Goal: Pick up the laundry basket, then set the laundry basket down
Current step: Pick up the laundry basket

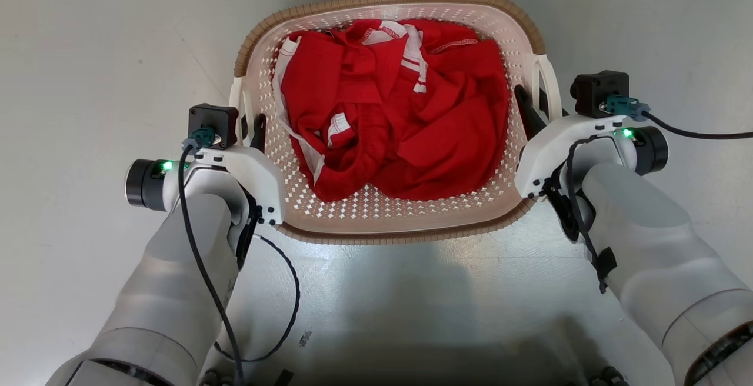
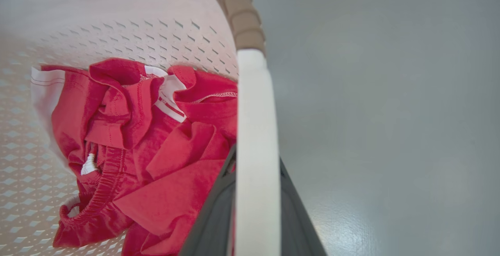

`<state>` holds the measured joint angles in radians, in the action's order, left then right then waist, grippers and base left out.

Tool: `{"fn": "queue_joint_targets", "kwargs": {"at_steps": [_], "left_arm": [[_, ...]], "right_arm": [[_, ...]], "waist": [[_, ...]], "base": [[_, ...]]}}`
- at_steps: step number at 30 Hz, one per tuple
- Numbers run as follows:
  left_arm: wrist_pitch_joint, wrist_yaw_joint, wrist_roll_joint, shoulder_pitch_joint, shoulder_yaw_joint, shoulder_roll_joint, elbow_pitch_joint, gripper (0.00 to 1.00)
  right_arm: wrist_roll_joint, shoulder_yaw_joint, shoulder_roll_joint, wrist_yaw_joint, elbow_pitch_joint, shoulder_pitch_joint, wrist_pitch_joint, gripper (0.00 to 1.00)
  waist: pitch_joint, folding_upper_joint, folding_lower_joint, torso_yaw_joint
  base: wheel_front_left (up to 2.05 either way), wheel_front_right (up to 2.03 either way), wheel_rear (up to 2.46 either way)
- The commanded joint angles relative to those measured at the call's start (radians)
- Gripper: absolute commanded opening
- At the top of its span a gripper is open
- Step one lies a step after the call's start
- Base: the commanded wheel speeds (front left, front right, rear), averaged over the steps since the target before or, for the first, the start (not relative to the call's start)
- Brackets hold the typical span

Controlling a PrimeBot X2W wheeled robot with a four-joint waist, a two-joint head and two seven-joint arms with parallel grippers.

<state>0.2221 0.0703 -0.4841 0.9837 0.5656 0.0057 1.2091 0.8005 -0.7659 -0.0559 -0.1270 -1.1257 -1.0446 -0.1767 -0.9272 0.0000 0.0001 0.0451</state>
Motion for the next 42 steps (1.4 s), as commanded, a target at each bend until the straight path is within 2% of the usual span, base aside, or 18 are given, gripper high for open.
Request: {"fn": "queue_joint_targets", "kwargs": {"at_steps": [1, 15, 42], "left_arm": [[0.014, -0.008, -0.001, -0.004, 0.000, 0.045, -0.008, 0.00], [0.002, -0.026, -0.022, -0.025, 0.098, 0.045, 0.032, 0.00], [-0.188, -0.022, -0.038, -0.242, 0.189, 0.049, 0.081, 0.00]], "right_arm": [[0.003, -0.022, 0.006, -0.004, -0.009, 0.044, 0.001, 0.00], [0.075, -0.069, 0.006, -0.004, -0.068, 0.072, 0.014, 0.00], [0.274, -0.206, 0.006, -0.004, -0.102, 0.255, 0.266, 0.00]], "waist": [[0.003, 0.0000, -0.0001, 0.001], [0.124, 0.0000, -0.0001, -0.018], [0.563, 0.0000, -0.0001, -0.078]], "base": [[0.00, 0.00, 0.00], [0.00, 0.00, 0.00], [0.00, 0.00, 0.00]]}}
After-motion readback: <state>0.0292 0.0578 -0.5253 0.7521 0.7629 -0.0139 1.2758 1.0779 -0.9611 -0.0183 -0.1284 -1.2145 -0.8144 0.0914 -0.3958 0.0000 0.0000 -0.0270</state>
